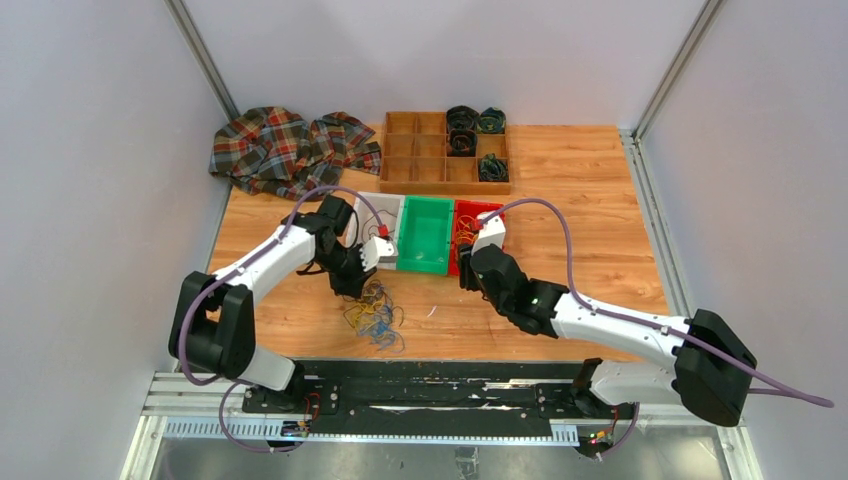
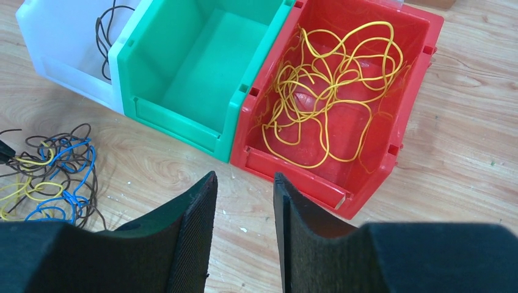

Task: Untangle the cables

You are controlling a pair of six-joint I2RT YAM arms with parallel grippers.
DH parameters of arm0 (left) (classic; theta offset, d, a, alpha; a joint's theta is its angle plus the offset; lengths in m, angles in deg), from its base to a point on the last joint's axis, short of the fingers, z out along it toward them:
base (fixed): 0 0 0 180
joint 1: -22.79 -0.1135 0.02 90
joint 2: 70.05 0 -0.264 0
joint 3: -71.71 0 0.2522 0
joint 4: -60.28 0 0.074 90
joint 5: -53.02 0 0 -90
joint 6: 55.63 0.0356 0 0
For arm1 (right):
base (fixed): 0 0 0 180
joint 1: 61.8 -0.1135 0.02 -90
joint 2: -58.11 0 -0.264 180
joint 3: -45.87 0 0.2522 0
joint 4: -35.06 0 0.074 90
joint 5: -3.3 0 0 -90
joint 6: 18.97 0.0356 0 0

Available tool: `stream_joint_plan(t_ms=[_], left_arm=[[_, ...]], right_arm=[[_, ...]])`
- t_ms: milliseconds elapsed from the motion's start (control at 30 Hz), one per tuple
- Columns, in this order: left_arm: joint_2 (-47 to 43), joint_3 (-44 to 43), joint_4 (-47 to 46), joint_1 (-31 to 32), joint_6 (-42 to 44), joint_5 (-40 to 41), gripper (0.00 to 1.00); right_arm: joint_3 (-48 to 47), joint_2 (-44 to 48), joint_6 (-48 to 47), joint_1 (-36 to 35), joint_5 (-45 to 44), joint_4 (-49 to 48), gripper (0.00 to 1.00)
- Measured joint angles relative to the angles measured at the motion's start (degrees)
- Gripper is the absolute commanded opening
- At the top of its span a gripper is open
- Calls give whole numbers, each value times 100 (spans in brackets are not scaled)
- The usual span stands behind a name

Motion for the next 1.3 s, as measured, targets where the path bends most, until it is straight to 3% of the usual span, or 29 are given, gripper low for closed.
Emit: stream_joint_plan(t_ms=[133,400,633,933,1300], left_arm=[[-181,-94,81,0,-122,0,1],[-1123,-1102,660,0,-319,-127,1],[-1626,-1499,966,0,-750,-415,1],[-1705,-1797,1071,0,-1419,-885,1],[-1899,-1976,1145,33,-1738,-1414,1]], right_arm=[[0,37,0,0,9,-11,41],[-2,28,-118,-144,278,-363,52],[-151,-240,-428,-483,850,-1029,69],[-708,-560,-981,-1060,1541,-1930,71],[-922,-1071,-1073,-1110,1851,-2623,70]])
